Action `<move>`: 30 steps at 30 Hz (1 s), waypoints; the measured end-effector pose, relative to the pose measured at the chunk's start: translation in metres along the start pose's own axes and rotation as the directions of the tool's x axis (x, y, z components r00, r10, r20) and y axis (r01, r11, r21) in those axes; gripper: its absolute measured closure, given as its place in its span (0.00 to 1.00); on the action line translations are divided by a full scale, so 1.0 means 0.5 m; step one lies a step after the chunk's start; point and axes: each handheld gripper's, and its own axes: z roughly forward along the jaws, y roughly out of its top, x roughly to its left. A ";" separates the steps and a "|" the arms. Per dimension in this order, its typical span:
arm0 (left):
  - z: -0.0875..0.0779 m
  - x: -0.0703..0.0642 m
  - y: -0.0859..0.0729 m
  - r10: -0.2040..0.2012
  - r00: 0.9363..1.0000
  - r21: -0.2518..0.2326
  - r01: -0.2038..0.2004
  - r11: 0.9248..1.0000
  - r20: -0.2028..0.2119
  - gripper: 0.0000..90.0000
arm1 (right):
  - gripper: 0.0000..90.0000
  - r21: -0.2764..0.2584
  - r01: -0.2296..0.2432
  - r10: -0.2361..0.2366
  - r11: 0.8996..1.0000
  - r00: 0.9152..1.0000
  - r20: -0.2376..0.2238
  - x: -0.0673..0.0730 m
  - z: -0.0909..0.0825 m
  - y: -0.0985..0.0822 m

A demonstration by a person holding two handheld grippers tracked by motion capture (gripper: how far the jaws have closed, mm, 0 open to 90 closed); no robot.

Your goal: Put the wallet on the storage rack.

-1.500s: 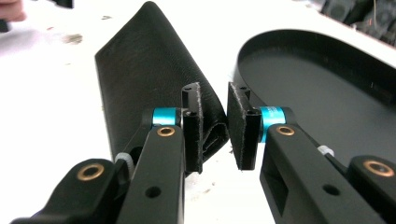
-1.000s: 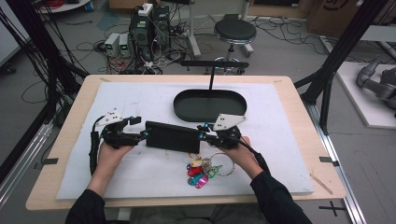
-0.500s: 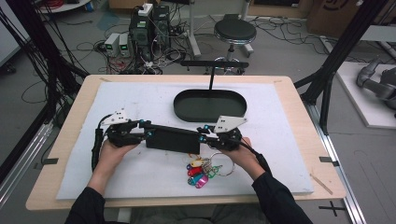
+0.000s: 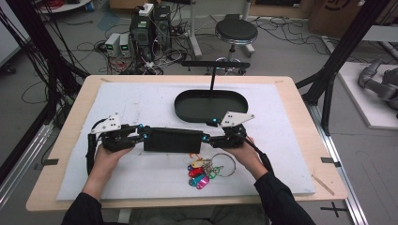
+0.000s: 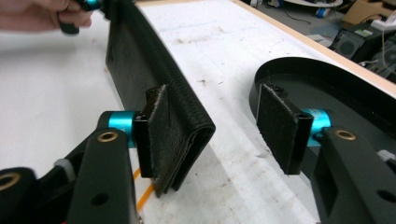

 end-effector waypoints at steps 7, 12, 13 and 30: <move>-0.008 -0.007 -0.002 0.020 1.000 -0.014 -0.020 1.000 0.010 0.83 | 0.34 0.019 -0.102 0.103 0.995 0.994 -0.034 -0.018 0.012 -0.011; -0.011 -0.012 -0.003 0.042 0.999 -0.032 -0.041 0.999 0.024 0.83 | 0.29 0.077 -0.088 0.093 0.993 0.993 -0.072 -0.015 0.043 -0.022; -0.012 -0.013 -0.003 0.046 0.999 -0.033 -0.045 0.998 0.022 0.83 | 0.31 0.091 -0.081 0.089 0.993 0.993 -0.083 -0.012 0.048 -0.023; -0.015 -0.017 -0.010 0.045 0.999 -0.074 -0.043 0.996 0.026 0.81 | 0.83 0.101 -0.005 0.026 0.995 0.977 -0.209 0.001 0.059 -0.018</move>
